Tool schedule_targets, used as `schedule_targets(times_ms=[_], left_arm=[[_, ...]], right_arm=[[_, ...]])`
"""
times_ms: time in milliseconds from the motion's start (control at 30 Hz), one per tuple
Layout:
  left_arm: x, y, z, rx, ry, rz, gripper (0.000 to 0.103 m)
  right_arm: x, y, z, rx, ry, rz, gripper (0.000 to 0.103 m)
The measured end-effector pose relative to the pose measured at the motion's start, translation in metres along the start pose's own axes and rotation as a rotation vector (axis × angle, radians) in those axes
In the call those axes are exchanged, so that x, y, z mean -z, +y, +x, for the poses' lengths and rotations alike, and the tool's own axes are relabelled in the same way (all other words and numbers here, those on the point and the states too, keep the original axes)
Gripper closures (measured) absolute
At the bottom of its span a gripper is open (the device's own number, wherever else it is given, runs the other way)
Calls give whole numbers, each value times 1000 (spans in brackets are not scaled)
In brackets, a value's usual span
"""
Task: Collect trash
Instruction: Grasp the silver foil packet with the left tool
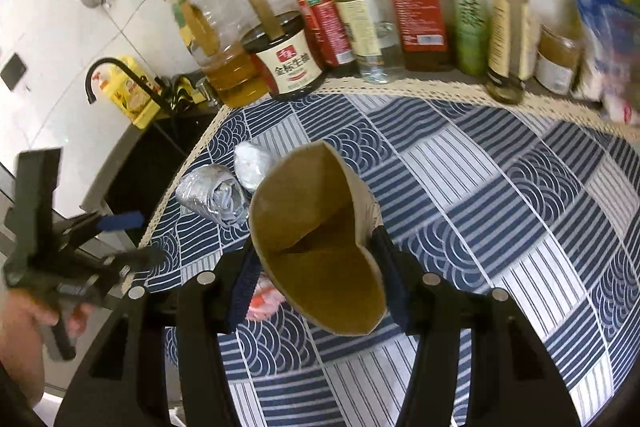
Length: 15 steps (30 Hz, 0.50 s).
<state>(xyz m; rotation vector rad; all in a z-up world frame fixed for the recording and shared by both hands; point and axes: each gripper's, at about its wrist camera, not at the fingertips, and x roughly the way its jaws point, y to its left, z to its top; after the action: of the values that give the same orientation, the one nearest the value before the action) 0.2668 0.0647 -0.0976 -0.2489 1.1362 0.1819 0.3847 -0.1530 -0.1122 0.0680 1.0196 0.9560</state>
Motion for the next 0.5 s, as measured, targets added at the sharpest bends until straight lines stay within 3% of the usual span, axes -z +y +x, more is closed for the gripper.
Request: schedule_targets(times_ms=[200,500], left_arm=[[-26,-3,28,-95,13,48,7],[-42,-2,70,-158,86,77,7]], right_arm=[[18,-24,-2,-13,26,56,49],[26,-43,-3,-30,39,89,49]])
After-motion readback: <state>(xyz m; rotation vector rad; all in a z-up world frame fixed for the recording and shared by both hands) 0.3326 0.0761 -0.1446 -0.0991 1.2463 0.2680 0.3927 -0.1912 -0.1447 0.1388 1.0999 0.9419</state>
